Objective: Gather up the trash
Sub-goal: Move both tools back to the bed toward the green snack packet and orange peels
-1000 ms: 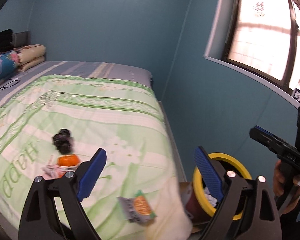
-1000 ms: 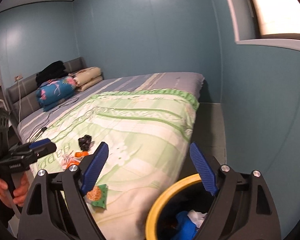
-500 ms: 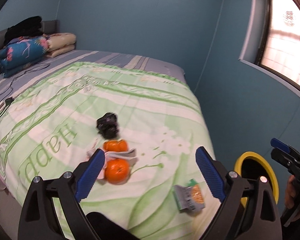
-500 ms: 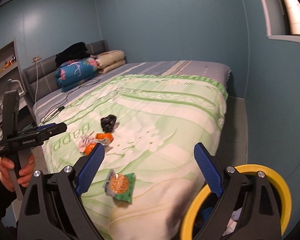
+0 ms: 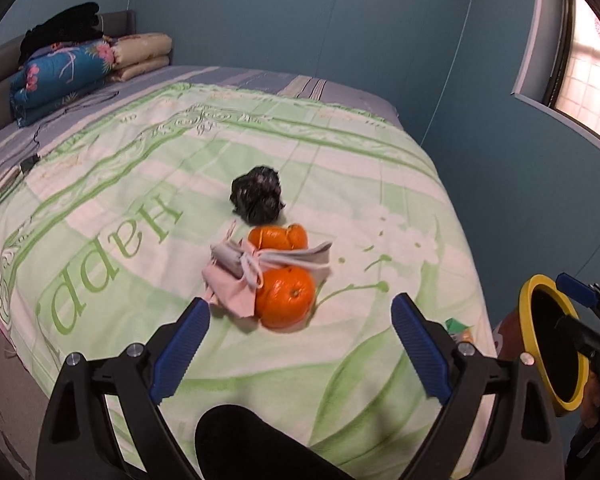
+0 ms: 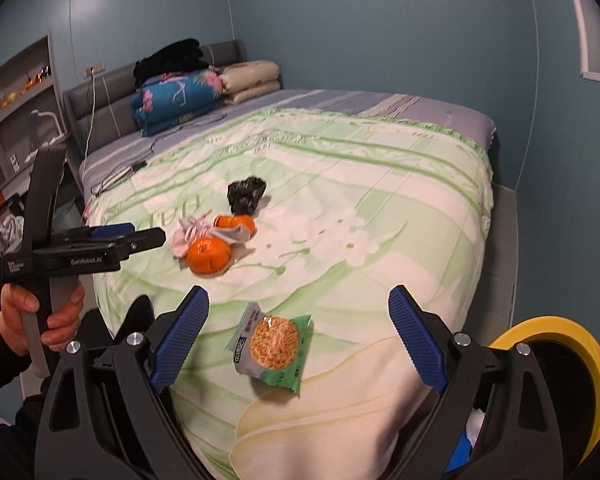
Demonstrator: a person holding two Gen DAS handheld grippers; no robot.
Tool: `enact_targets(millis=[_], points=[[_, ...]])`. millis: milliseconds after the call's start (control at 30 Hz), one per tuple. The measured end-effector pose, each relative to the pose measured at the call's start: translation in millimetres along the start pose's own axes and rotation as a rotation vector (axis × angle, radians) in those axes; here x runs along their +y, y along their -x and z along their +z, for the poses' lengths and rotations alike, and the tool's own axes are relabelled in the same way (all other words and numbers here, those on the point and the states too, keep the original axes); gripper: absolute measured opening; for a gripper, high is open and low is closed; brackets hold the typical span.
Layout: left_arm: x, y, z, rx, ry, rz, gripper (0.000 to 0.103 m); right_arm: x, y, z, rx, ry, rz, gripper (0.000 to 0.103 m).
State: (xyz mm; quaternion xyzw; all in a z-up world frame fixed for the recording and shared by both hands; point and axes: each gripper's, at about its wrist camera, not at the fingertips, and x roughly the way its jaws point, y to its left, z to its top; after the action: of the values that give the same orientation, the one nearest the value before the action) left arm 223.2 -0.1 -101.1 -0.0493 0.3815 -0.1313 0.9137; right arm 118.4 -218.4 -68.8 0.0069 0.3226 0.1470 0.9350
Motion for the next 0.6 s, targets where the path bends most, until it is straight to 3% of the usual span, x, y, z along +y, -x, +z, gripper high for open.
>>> enact_targets(millis=[600], points=[[16,-43,-3,0.069,0.066,-0.028,0.089,23,-54,-23,0.076,0.060,-0.042,0.087]])
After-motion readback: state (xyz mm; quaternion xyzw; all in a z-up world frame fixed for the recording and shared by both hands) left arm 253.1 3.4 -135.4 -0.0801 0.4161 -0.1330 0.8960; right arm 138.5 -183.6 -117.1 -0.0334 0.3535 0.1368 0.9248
